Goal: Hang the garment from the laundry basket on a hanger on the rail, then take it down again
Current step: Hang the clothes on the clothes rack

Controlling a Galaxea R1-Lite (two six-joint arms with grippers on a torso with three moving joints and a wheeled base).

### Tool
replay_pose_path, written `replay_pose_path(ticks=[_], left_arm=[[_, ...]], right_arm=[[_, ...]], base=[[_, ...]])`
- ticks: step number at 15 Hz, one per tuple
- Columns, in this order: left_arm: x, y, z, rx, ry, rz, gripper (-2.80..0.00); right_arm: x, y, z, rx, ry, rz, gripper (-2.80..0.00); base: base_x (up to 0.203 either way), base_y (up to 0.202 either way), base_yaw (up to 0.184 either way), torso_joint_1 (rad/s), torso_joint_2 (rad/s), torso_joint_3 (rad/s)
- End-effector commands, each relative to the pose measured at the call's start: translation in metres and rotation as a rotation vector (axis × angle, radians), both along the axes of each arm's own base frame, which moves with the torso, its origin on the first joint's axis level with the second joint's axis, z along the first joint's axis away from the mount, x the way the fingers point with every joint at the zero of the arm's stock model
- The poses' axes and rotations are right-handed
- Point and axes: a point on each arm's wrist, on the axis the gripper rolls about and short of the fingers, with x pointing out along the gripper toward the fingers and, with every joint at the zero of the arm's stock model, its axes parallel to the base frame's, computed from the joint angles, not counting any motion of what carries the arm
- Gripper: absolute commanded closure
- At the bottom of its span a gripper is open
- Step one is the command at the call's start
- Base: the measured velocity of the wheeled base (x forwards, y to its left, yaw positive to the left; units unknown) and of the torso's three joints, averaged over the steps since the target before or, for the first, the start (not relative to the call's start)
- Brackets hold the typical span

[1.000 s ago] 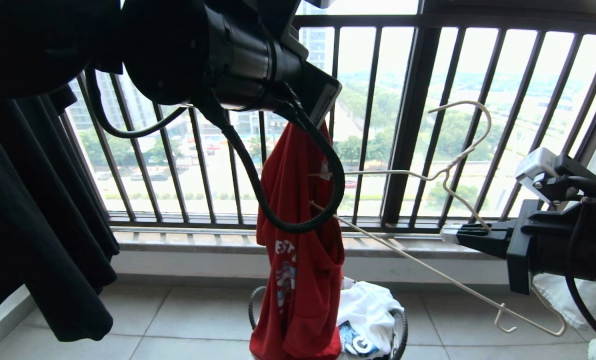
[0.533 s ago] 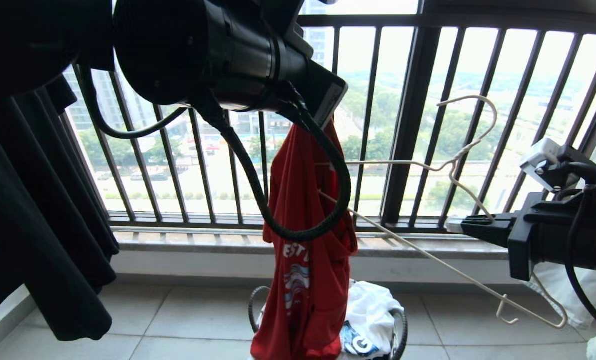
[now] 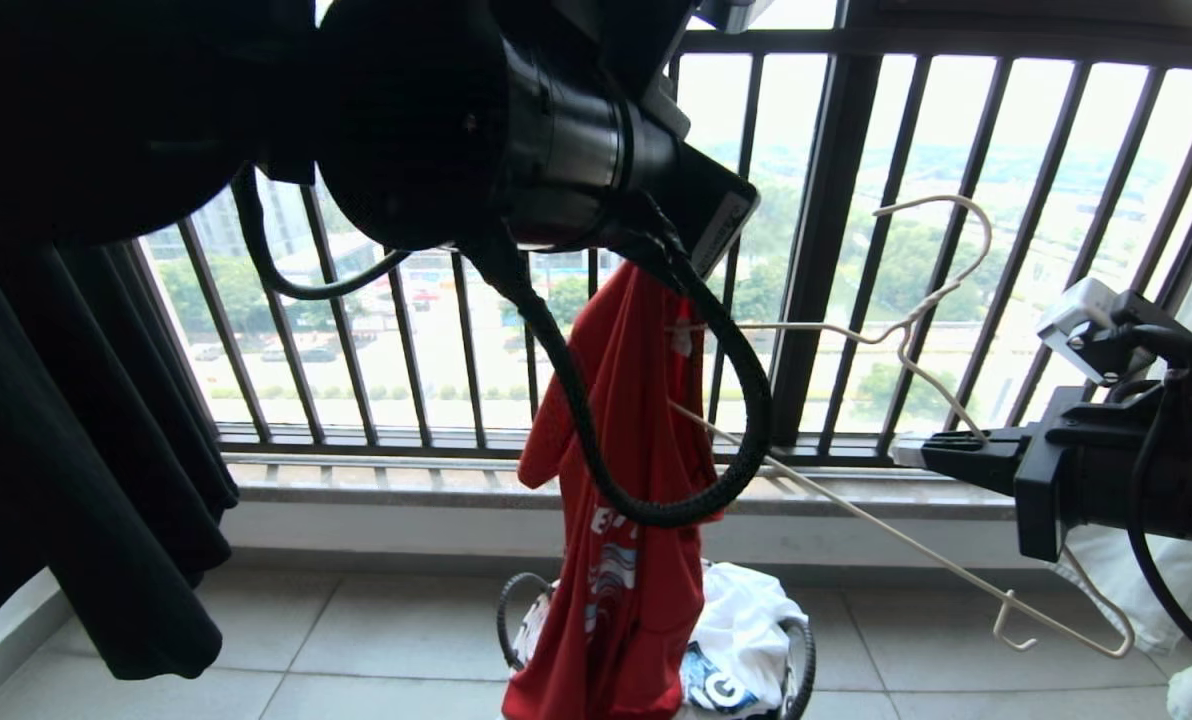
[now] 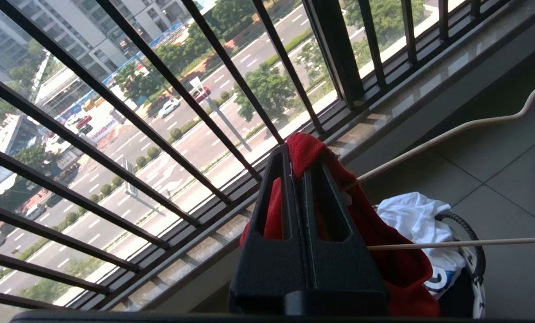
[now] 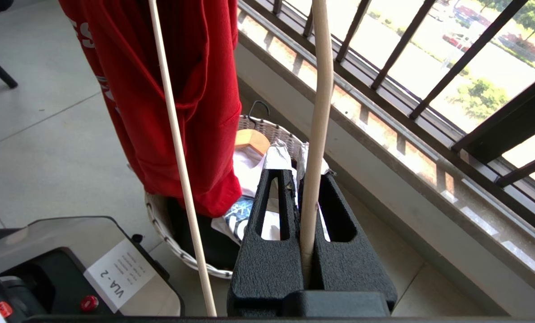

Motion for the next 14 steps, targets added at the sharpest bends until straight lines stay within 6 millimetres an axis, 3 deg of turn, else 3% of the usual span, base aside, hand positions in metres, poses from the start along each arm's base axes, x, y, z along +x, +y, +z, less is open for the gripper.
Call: replay_pose_path(ticks=[1,8,11,14], left_arm=[[0.006,-0.009,-0.006,-0.002,-0.008,0.001,0.00],[0.006,-0.006,-0.003,-0.002,-0.018,-0.001,0.00],[-0.007,-0.018,-0.006,-0.016,0.006,-0.046,0.00],[-0.005,-0.033,-0.019,0.001,0.035,-0.062,0.00]], right_arm=[[-0.002,0.004,-0.002,-0.001,0.005,0.025,0.00],[-0.010,0.021,-0.010,-0.009,0.032,0.115,0.00],[-0.008,0.022,-0.007,0.012,0.041,0.102,0.00],[-0.007,0.021,-0.005,0.024,0.036,0.096,0.00]], base=[[0.000,0.000,0.000,0.000,0.00,0.000],[0.000,0.000,0.000,0.000,0.00,0.000],[0.000,0.000,0.000,0.000,0.00,0.000],[0.000,0.000,0.000,0.000,0.00,0.000]])
